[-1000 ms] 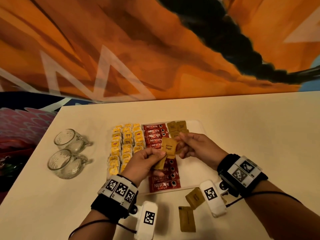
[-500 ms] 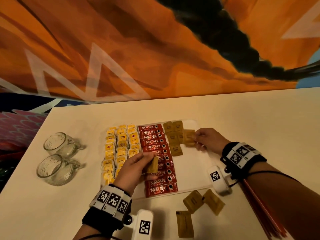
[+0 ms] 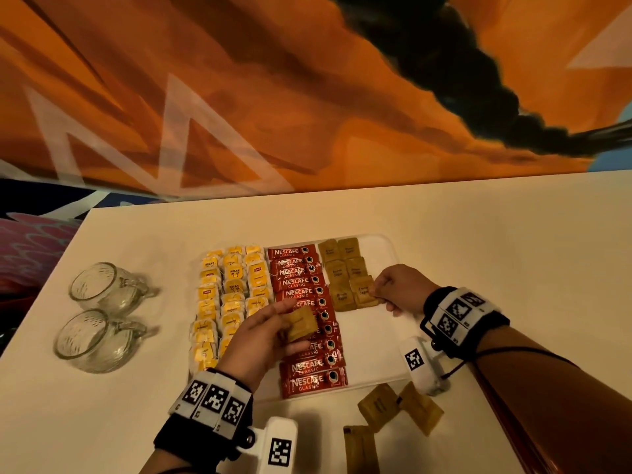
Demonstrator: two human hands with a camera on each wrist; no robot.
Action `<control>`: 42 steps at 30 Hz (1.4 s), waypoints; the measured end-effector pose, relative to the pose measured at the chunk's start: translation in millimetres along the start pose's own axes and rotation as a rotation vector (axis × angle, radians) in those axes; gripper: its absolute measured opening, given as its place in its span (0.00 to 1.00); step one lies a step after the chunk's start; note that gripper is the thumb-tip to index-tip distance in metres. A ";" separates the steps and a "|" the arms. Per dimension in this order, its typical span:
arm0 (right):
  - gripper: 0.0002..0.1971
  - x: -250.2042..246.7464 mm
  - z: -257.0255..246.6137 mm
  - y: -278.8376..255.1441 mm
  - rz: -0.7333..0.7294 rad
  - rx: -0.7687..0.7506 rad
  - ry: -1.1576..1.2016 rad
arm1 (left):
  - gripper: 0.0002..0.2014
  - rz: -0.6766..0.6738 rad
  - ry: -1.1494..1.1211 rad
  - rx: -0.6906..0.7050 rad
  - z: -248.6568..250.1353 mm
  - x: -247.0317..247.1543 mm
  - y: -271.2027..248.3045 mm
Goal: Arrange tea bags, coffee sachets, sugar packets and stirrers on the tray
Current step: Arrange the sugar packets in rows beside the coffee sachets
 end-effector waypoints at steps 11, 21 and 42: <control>0.11 50.7 -74.7 -51.8 -0.031 -0.394 0.131 | 0.15 -0.044 0.109 0.170 21.3 19.8 0.1; 0.10 45.3 -95.6 -87.2 0.177 -0.750 0.012 | 0.13 -0.048 0.182 -0.042 15.5 31.3 -12.5; 0.05 23.3 -1.5 -54.1 0.230 -0.149 0.317 | 0.05 0.038 0.195 0.049 19.1 19.6 -30.5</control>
Point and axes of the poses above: each hand's wrist, its own y-axis towards the middle knuckle, its own x-axis out of the palm, z = x × y, the point moved 9 cm from there along y, towards the middle knuckle, and after that the axes turned 14 degrees about -z, right-handed, at the moved point
